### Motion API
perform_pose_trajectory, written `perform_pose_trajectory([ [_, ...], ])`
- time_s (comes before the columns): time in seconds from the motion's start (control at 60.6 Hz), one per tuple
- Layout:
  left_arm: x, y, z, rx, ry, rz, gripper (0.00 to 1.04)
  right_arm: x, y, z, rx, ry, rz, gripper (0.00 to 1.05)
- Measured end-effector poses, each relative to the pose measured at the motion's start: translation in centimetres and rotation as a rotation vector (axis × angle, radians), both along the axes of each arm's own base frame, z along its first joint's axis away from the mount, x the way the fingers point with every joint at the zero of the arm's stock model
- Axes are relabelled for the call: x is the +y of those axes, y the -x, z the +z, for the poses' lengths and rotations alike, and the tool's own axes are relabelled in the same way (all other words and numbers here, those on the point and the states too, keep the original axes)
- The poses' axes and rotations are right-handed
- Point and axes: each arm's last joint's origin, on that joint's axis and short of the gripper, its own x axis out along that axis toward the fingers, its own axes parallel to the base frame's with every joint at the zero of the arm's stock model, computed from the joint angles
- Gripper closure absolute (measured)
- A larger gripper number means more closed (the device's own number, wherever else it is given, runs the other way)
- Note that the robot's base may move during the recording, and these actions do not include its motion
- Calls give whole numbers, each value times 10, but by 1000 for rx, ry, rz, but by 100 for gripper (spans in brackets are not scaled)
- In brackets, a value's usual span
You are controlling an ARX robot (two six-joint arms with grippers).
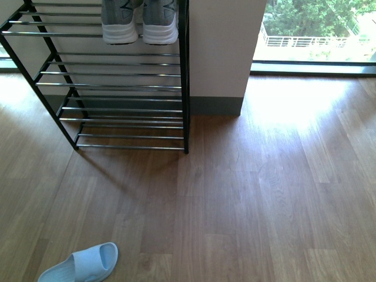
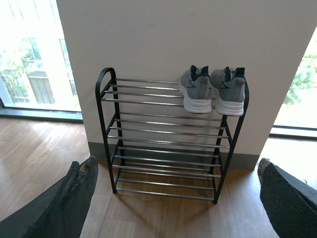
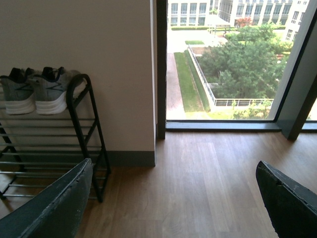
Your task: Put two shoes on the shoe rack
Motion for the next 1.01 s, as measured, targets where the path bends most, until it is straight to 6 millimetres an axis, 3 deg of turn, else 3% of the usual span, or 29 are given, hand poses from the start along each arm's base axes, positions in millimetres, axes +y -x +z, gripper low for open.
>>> perform_pose_trajectory([
  [1.007,0,0,0,0,0,0,9,0,0,0,0,0,0,9],
])
